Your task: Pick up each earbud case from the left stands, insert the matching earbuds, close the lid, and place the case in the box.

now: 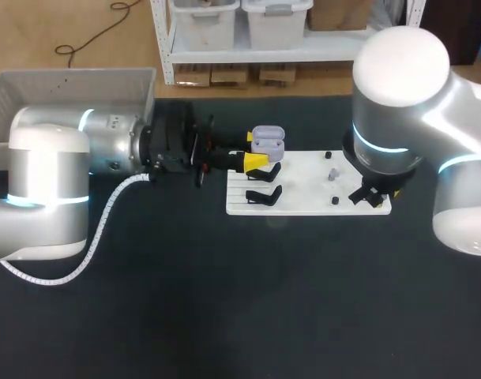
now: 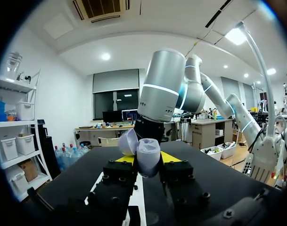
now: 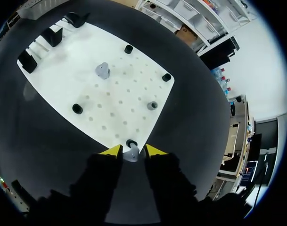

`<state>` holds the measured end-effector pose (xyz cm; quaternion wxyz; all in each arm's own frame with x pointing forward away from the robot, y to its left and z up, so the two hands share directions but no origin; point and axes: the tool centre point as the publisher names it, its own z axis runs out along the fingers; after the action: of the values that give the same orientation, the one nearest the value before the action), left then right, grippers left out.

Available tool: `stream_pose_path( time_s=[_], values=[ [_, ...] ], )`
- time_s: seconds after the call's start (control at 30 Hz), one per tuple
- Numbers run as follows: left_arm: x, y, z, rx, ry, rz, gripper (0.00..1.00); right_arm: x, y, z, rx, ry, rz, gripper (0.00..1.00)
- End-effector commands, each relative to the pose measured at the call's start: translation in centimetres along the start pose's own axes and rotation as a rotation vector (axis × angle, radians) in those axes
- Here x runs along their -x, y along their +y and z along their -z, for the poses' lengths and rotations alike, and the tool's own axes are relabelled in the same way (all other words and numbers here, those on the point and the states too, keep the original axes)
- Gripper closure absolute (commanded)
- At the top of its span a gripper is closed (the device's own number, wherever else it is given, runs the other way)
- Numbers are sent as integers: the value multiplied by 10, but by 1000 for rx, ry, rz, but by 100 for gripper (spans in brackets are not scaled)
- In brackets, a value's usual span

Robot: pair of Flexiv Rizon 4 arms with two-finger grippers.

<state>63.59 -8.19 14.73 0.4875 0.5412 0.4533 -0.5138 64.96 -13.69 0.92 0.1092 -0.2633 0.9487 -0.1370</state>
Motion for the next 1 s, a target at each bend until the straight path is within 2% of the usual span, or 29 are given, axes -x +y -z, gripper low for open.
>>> stream_pose_path(
  time_s=[0.03,0.13,0.2,0.3,0.43,0.63,0.8,0.87,1.0],
  values=[
    [-1,0,0,2,-2,-2,100,2,0,-3,-3,-1,-1,72],
    [-1,0,0,2,-2,-2,100,2,-1,-4,-2,2,1,72],
    [-1,0,0,2,-2,-2,100,2,-1,-4,0,2,0,76],
    [-1,0,0,2,-2,-2,100,3,-1,-4,-1,2,0,100],
    [-1,0,0,2,-2,-2,100,1,-1,-2,-3,5,-3,100],
    [-1,0,0,2,-2,-2,100,-4,-1,18,-20,14,-41,100],
    [-1,0,0,2,-2,-2,100,-6,-1,52,-24,53,-124,100],
    [-1,0,0,2,-2,-2,100,-6,-1,67,-19,94,-190,100],
    [-1,0,0,2,-2,-2,100,-1,1,106,0,114,-302,100]
  ],
)
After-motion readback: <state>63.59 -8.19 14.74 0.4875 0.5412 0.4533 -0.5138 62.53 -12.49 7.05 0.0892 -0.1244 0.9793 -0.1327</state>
